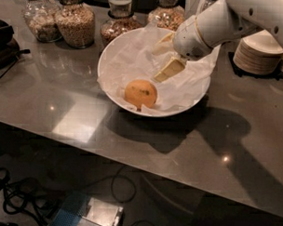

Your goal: Pick orange from white bowl

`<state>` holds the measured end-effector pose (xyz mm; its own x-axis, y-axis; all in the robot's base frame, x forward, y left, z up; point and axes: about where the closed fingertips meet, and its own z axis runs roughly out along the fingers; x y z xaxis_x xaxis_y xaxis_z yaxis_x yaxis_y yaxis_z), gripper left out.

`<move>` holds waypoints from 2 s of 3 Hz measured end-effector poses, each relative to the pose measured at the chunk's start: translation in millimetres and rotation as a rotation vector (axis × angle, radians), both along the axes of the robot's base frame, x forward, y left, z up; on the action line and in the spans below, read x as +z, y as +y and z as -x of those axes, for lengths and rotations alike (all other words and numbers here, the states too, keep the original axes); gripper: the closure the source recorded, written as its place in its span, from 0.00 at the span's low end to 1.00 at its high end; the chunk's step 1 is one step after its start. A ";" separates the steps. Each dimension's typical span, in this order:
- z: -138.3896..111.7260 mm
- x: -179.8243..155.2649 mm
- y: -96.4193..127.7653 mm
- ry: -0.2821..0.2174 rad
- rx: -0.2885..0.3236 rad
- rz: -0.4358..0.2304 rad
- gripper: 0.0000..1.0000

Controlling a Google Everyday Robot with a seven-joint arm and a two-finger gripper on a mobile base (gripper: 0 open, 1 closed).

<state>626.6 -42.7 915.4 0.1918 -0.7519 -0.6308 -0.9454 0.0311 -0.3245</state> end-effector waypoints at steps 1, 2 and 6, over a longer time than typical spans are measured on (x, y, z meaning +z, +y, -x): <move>0.0 0.0 0.0 0.000 0.000 0.000 0.65; 4.1 -4.6 9.2 0.056 0.026 0.049 0.76; 20.8 -5.0 10.8 0.082 -0.022 0.085 0.09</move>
Offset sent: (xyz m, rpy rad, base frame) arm -0.0115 0.0197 -0.0089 -0.1383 0.1549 0.0631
